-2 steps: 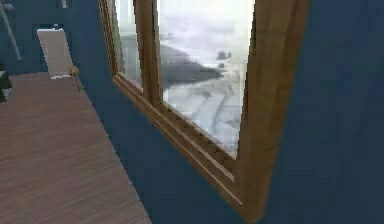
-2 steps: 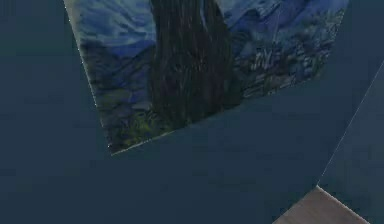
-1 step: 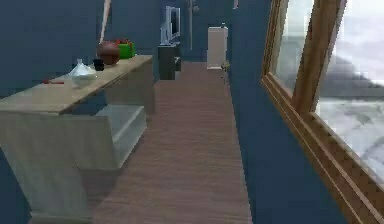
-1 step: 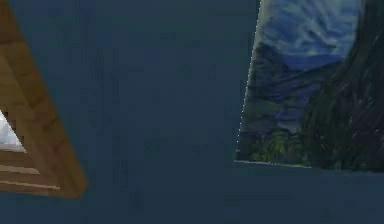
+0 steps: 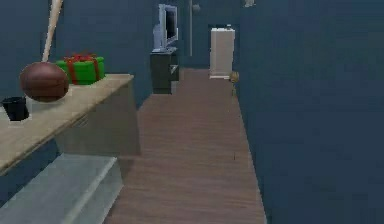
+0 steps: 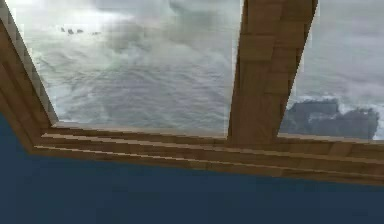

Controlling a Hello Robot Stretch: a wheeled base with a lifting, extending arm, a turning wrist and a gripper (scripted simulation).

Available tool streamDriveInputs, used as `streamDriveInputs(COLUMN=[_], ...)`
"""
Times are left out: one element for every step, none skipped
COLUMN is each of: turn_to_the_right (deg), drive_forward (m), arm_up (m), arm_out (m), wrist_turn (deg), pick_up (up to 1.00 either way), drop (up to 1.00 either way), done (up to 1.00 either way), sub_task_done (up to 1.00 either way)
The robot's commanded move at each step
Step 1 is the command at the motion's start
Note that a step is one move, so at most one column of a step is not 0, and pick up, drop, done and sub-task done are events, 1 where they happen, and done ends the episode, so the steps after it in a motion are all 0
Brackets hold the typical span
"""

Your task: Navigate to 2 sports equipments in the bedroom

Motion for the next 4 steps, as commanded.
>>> streamDriveInputs(turn_to_the_right=[0.0,-45.0,-12.0,0.0], drive_forward=[0.7,0.0,0.0,0.0], arm_up=[0.0,0.0,0.0,0.0], arm_out=[0.0,0.0,0.0,0.0], wrist_turn=[0.0,0.0,0.0,0.0], pick_up=[0.0,0.0,0.0,0.0], drop=[0.0,0.0,0.0,0.0], done=[0.0,0.0,0.0,0.0], sub_task_done=[0.0,0.0,0.0,1.0])
